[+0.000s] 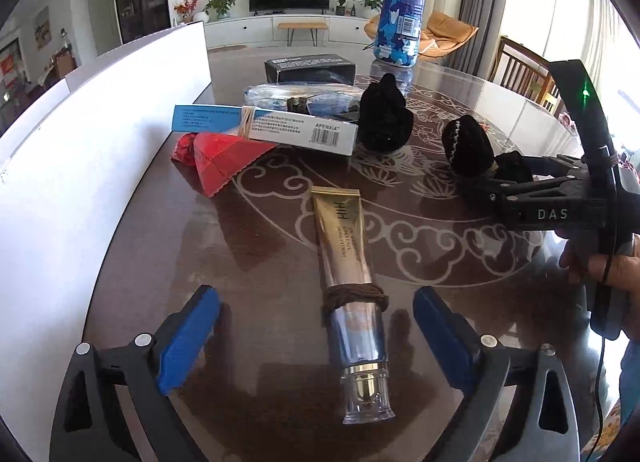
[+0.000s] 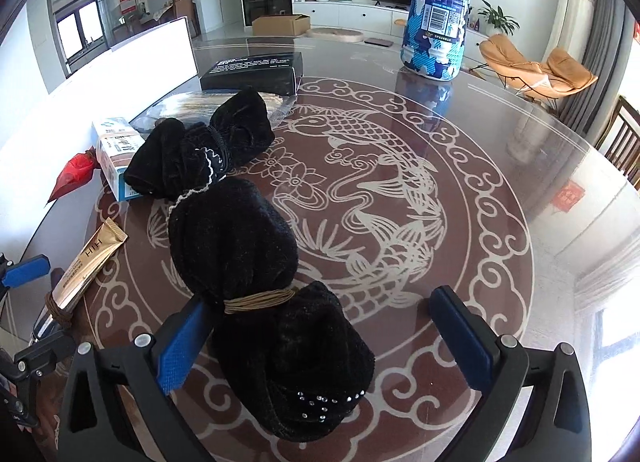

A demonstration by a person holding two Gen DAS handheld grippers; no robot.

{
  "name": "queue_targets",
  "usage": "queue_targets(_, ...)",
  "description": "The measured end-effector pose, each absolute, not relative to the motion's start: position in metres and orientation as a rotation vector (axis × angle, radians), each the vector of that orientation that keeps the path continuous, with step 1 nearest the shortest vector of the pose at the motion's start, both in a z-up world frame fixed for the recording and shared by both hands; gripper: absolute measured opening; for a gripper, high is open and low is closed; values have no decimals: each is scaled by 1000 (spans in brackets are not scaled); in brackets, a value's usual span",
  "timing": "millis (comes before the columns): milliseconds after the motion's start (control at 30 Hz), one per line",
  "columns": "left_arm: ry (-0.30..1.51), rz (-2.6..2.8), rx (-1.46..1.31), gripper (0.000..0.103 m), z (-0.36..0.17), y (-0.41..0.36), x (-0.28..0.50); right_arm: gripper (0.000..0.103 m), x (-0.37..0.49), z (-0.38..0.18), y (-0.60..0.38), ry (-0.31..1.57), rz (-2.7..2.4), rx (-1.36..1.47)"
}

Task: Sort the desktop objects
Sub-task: 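Hold the gold tube in left gripper while right gripper holds the scrunchie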

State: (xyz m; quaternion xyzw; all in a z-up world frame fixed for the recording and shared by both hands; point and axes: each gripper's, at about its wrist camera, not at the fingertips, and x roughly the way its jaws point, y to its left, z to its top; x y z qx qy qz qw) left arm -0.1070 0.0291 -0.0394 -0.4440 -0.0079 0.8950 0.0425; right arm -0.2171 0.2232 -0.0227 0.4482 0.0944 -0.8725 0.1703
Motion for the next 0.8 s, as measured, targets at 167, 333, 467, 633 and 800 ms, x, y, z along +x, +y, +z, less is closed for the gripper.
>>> queue_targets(167, -145, 2741, -1361, 103, -41, 13, -109, 103, -217, -22, 224, 268, -2478, 1273)
queue_targets(333, -36, 2749, -1406, 103, -44, 22, -111, 103, -217, -23, 224, 268, -2478, 1273)
queue_targets(467, 8, 2753, -1423, 103, -44, 26, -109, 103, -217, -23, 224, 268, -2478, 1273)
queue_targets(633, 7, 2754, -1423, 103, -44, 25, -109, 103, -218, -23, 223, 268, -2478, 1273)
queue_targets(800, -2, 2753, -1418, 103, -44, 24, -108, 103, -218, -23, 223, 268, -2478, 1273)
